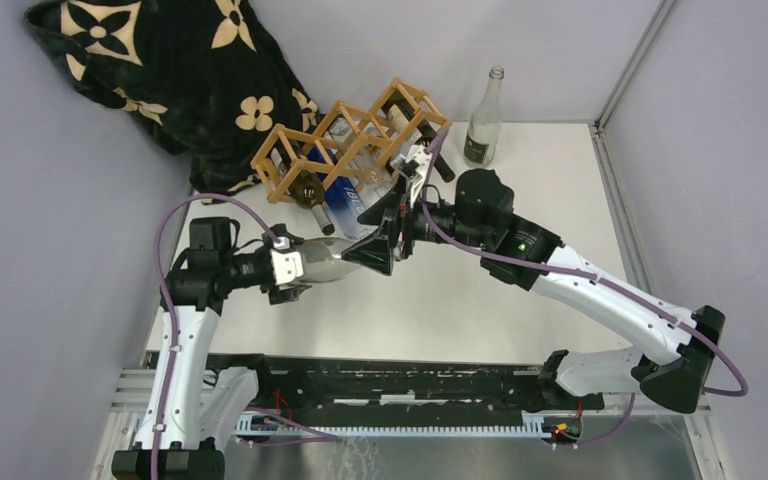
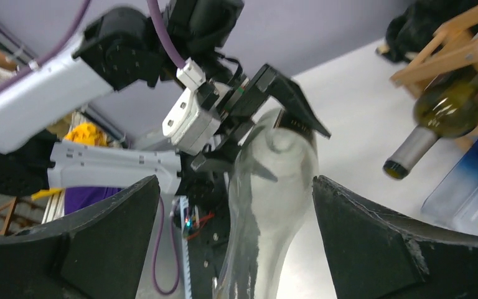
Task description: Take the wine bottle off the wine rack
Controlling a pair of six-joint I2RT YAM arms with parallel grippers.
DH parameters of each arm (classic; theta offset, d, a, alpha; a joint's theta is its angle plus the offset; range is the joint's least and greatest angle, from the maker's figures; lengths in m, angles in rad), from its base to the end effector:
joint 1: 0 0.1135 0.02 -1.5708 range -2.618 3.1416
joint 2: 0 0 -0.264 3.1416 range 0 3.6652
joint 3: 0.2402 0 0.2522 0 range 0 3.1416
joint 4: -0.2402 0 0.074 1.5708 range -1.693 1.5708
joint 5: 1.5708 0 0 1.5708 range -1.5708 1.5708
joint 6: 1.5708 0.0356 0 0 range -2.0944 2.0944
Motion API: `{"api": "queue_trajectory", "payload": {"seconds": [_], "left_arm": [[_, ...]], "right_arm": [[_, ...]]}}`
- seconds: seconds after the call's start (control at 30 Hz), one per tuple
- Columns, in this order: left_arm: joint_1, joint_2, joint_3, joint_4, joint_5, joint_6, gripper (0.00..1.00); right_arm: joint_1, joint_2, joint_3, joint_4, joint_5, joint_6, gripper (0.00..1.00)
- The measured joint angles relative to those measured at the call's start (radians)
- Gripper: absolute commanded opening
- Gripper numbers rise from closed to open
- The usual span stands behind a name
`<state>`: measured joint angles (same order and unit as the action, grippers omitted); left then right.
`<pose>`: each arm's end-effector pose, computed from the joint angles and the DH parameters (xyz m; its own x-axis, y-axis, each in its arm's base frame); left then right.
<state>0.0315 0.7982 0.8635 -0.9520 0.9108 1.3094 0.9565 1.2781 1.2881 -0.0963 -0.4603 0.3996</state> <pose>0.1376 -0.0238 0.3041 0.2632 0.6009 -0.7548 0.8723 0.1860 0.4523 0.1563 0.2491 0.4196 -0.4298 -0.0047 -0.9029 -0.8901 0.1700 0.4229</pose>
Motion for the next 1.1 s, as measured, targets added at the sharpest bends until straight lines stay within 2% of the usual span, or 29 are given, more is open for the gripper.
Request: {"api": "queue_trajectory", "payload": {"seconds": [0.07,0.13,0.23,0.37,0.57,0.67,0.97,1.1], "left_arm": [[-0.002,-0.001,0.006,0.027,0.027,-0.055,0.02],[0.002,0.001,0.015,0.068,0.053,-0.197,0.02],[0.008,0.004,0.027,0.135,0.087,-0.33,0.02],[0.006,0.001,0.028,0.169,0.137,-0.432,0.02],[0.006,-0.001,0.04,0.2,0.187,-0.533,0.02],[0.006,-0.001,0.042,0.22,0.201,-0.586,0.02],[0.014,0.011,0.042,0.23,0.197,-0.705,0.02],[0.019,0.011,0.042,0.229,0.195,-0.727,0.02]], "right_arm": [[-0.012,-0.023,-0.017,0.055,0.022,0.013,0.98],[-0.015,-0.045,-0.039,0.09,0.022,0.044,0.98],[-0.017,-0.051,-0.048,0.165,0.055,0.061,0.98],[-0.023,-0.049,-0.048,0.233,0.06,0.094,0.98],[-0.024,-0.04,-0.048,0.314,0.089,0.131,0.78],[-0.024,-0.027,-0.048,0.35,0.122,0.144,0.76],[-0.013,0.082,0.019,0.395,0.214,0.144,0.55],[-0.002,0.13,0.05,0.394,0.25,0.143,0.54]]}}
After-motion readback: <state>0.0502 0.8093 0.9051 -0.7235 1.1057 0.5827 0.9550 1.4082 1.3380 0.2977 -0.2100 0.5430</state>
